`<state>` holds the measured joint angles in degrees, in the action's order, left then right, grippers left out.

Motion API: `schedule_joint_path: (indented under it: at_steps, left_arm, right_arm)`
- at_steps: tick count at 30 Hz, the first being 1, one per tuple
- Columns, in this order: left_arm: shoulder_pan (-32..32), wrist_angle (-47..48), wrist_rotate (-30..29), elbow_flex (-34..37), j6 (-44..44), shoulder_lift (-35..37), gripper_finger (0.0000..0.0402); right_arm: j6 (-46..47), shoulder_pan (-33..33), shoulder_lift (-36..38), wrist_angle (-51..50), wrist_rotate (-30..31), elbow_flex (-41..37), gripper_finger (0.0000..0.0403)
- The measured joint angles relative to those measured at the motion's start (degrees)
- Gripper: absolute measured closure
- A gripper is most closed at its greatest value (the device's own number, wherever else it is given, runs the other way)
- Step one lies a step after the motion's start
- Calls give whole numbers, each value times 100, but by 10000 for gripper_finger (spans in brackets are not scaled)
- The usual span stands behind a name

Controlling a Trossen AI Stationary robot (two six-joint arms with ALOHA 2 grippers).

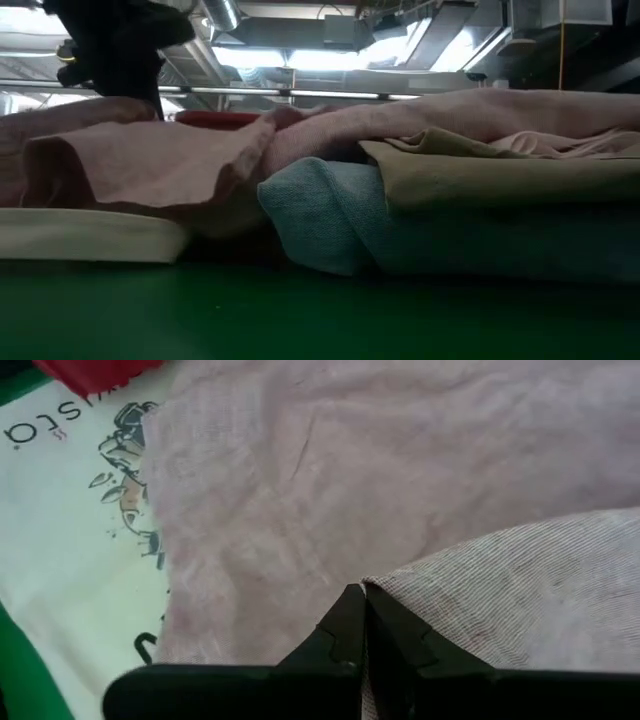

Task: Fold laundry
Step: Fold the pink polo

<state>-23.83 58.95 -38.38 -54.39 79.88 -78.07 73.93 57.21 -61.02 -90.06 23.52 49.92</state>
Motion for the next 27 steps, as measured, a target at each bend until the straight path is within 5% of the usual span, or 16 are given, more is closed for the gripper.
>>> schedule_joint_path:
  at_steps: [27]
  left_arm:
    - [369, 325, 499, 0, -101, -67, 394]
  right_arm:
    - [-678, -767, 191, 9, -209, -415, 402]
